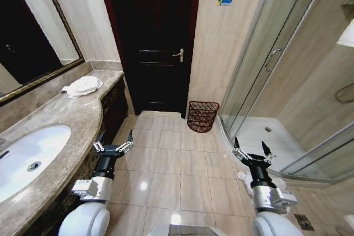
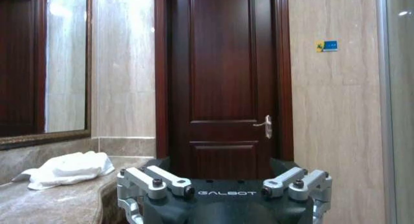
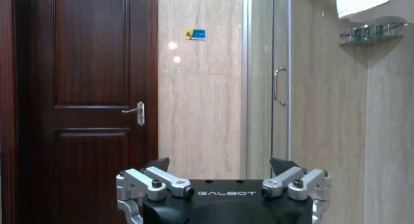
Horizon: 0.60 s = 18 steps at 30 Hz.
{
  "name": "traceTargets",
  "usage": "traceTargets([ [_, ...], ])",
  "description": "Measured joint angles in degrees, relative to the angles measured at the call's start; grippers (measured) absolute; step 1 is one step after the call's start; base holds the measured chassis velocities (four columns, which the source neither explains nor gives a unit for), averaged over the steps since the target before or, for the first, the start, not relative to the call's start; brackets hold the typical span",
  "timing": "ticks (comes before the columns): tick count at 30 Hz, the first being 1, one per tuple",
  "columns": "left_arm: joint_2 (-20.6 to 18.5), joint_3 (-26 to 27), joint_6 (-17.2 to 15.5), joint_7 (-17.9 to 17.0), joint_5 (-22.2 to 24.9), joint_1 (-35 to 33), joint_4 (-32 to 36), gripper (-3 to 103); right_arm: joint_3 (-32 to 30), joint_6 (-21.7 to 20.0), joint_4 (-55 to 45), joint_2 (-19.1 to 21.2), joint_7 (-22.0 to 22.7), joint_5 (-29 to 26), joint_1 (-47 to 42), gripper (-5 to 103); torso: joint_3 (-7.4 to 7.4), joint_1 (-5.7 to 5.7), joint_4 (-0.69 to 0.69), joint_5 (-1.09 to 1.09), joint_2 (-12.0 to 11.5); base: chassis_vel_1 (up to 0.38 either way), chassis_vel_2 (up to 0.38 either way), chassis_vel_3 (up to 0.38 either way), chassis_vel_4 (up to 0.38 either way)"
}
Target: Discard the used towel into the hamper.
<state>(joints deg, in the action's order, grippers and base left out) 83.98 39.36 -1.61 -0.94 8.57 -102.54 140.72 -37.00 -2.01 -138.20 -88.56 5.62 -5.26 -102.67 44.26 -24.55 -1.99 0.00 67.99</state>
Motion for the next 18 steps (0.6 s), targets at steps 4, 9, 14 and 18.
traceTargets([
  [4,0.0,0.0,0.0,0.0,0.0,0.0,0.0,100,0.0,0.0,0.0,0.0,0.0,0.0,0.0,100,0.00,0.00,0.00,0.00,0.0,0.000,0.000,0.000,0.000],
  [9,0.0,0.0,0.0,0.0,0.0,0.0,0.0,100,0.0,0.0,0.0,0.0,0.0,0.0,0.0,100,0.00,0.00,0.00,0.00,0.0,0.000,0.000,0.000,0.000],
  [14,0.0,0.0,0.0,0.0,0.0,0.0,0.0,100,0.0,0.0,0.0,0.0,0.0,0.0,0.0,100,0.00,0.00,0.00,0.00,0.0,0.000,0.000,0.000,0.000],
  [18,0.0,0.0,0.0,0.0,0.0,0.0,0.0,100,0.0,0.0,0.0,0.0,0.0,0.0,0.0,100,0.00,0.00,0.00,0.00,0.0,0.000,0.000,0.000,0.000],
])
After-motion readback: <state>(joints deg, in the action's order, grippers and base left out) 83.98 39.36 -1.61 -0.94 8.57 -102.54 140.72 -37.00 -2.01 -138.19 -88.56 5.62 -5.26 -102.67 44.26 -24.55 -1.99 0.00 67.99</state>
